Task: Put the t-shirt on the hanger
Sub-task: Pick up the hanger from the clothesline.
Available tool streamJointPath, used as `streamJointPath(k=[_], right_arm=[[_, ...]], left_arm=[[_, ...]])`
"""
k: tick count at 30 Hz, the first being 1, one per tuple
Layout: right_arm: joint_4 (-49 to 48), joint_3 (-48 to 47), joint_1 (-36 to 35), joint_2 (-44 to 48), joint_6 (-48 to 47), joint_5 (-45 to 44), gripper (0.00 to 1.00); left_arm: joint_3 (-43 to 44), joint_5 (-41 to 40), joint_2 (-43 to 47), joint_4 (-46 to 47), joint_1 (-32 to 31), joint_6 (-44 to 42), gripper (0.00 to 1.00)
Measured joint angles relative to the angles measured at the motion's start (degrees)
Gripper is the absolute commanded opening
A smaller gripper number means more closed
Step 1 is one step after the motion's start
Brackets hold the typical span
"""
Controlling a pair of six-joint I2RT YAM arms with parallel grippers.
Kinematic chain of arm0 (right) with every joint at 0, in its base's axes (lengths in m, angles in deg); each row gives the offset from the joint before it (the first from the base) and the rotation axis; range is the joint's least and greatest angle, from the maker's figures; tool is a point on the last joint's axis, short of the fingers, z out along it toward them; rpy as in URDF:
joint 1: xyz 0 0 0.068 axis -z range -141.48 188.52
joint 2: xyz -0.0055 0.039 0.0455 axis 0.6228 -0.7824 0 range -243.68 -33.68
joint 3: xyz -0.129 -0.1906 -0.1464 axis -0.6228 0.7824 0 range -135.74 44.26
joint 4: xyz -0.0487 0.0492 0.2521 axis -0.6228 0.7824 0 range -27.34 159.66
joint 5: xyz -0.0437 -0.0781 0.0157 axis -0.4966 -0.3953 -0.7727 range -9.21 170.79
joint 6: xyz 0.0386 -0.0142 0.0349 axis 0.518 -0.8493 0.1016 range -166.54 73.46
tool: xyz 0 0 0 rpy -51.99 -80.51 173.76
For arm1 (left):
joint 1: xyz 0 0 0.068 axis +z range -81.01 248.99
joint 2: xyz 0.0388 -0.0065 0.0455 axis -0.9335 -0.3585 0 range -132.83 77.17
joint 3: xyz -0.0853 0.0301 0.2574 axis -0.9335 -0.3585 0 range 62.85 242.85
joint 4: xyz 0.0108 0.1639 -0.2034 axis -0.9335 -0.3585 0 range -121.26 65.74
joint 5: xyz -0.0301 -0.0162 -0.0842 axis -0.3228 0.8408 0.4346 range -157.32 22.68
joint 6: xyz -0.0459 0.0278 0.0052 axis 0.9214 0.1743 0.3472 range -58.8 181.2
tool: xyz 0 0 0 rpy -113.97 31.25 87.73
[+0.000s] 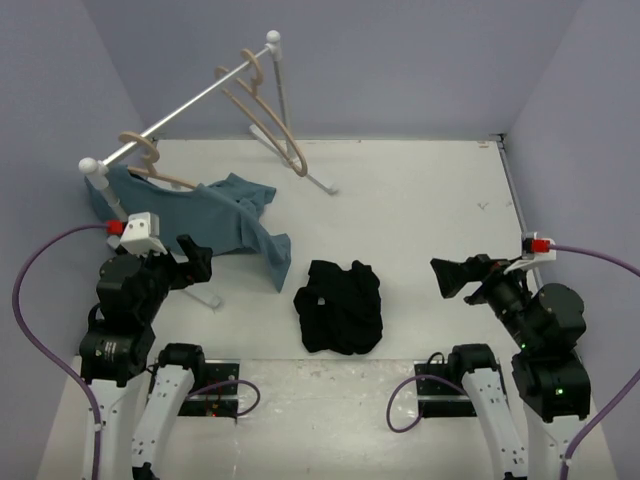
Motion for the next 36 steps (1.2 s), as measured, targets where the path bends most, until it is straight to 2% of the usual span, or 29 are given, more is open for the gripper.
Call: streamJointPath(k=[8,13,16,18,22,25,27,32,36], right_arm=[[-2.90,2.62,0.00,0.19,1.48,-0.55,0.99],[-9.73,5.65,0.00,0.36,3.11,0.89,0.99],[-17.33,6.49,-0.02,-4.67,4.61,6.21,0.99],[-23.50,4.69,-0.17,-13.15,4.75,10.65,0.99],[-30.09,-9.96,-3.81,-38.22,1.55,14.75,0.99],[-23.97,-31.36,-11.03,-58.89,-4.17,11.82,0.99],[-23.49,-46.72,-16.77,-72.06,-7.06,8.08,0.99],[-16.57,-66.17,-28.87,-89.92,-11.15,-2.53,0.98],[-14.19,-74.62,-35.74,-97.45,-12.18,-9.58,0.89]], left_arm=[[-0.02,-2.62,-2.06,-0.04,-0.01,1.12,1.00],[-1.57,-2.96,-2.00,1.07,-0.02,3.51,1.00],[-3.90,-2.74,-1.65,2.51,0.00,5.49,1.00],[-4.94,-2.65,-1.63,2.91,0.00,6.13,1.00],[-5.40,-2.30,-1.61,3.31,0.00,6.29,1.00],[-5.69,-1.97,-0.89,4.13,0.31,6.35,1.00],[-5.95,-1.50,0.16,4.39,0.82,6.39,1.00],[-6.19,-0.63,2.09,5.37,1.42,6.40,1.00],[-6.23,0.66,2.08,5.93,1.55,6.28,1.00]])
